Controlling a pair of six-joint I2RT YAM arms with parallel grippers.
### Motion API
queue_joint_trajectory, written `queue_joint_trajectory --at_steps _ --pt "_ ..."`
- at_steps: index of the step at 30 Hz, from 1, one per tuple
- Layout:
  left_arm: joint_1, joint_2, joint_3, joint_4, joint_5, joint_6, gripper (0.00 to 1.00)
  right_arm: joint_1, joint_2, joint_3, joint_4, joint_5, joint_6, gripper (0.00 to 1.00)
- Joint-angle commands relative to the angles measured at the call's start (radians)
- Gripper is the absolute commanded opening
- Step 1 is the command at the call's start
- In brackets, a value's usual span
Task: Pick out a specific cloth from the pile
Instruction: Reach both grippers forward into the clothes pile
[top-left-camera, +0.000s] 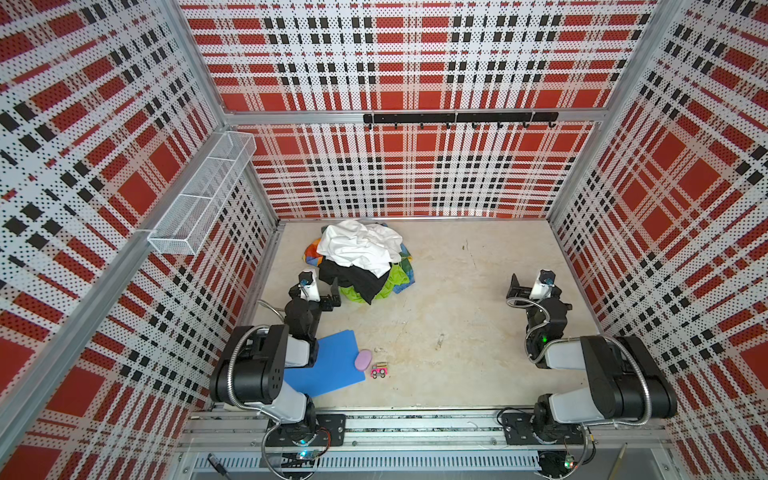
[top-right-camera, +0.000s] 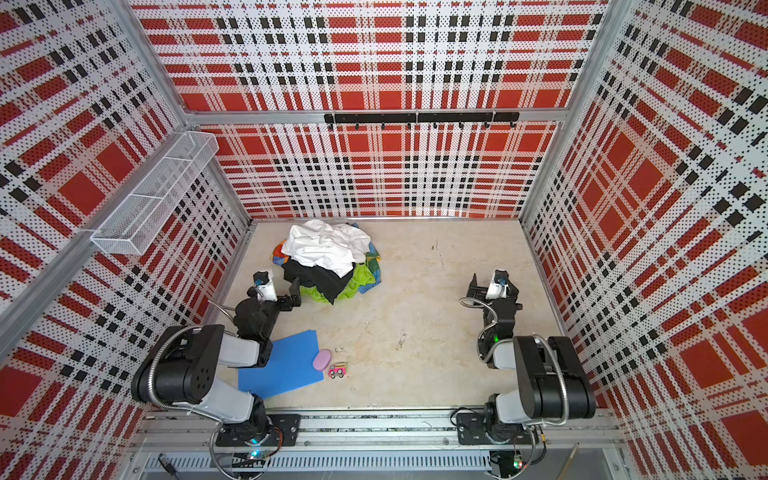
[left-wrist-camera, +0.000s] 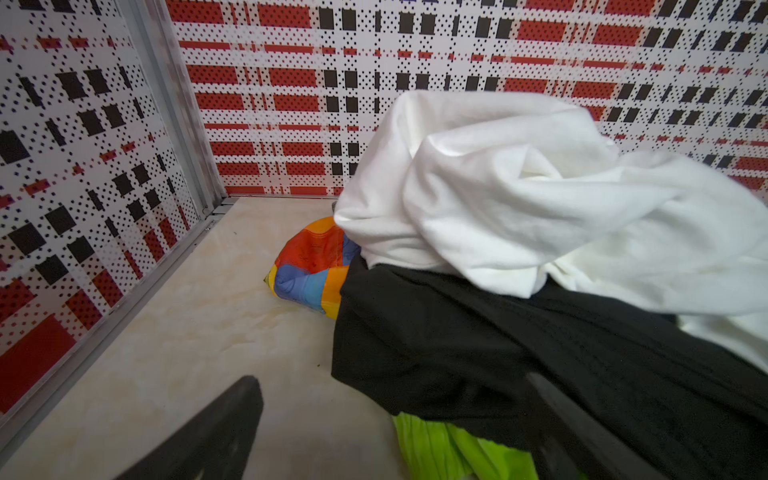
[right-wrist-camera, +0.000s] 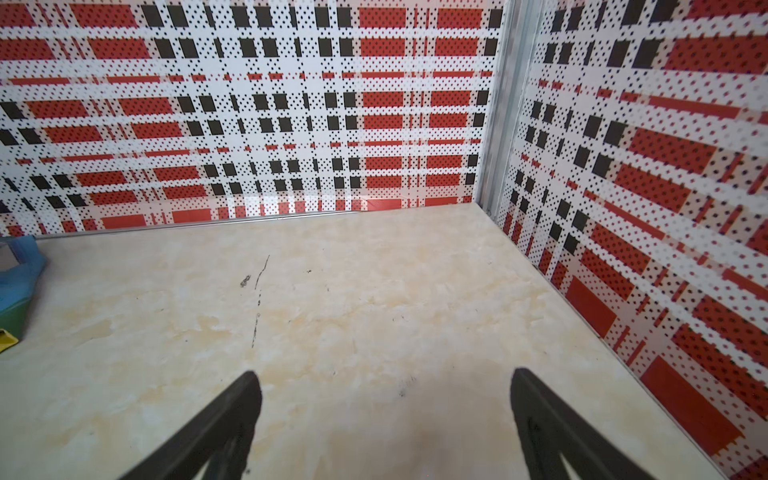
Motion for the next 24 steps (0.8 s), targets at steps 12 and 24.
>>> queue_joint_trajectory --at_steps 12,24 --pt "-0.082 -0.299 0.260 -0.589 -0.097 -0.128 0.99 0.087 -0.301 0.224 -0.486 0.006 0.155 1.00" --pt "-0.048 -0.218 0.711 -1.100 0.090 -0.279 0.99 0.397 -0.097 0.608 -0.824 0.111 0.414 1.00"
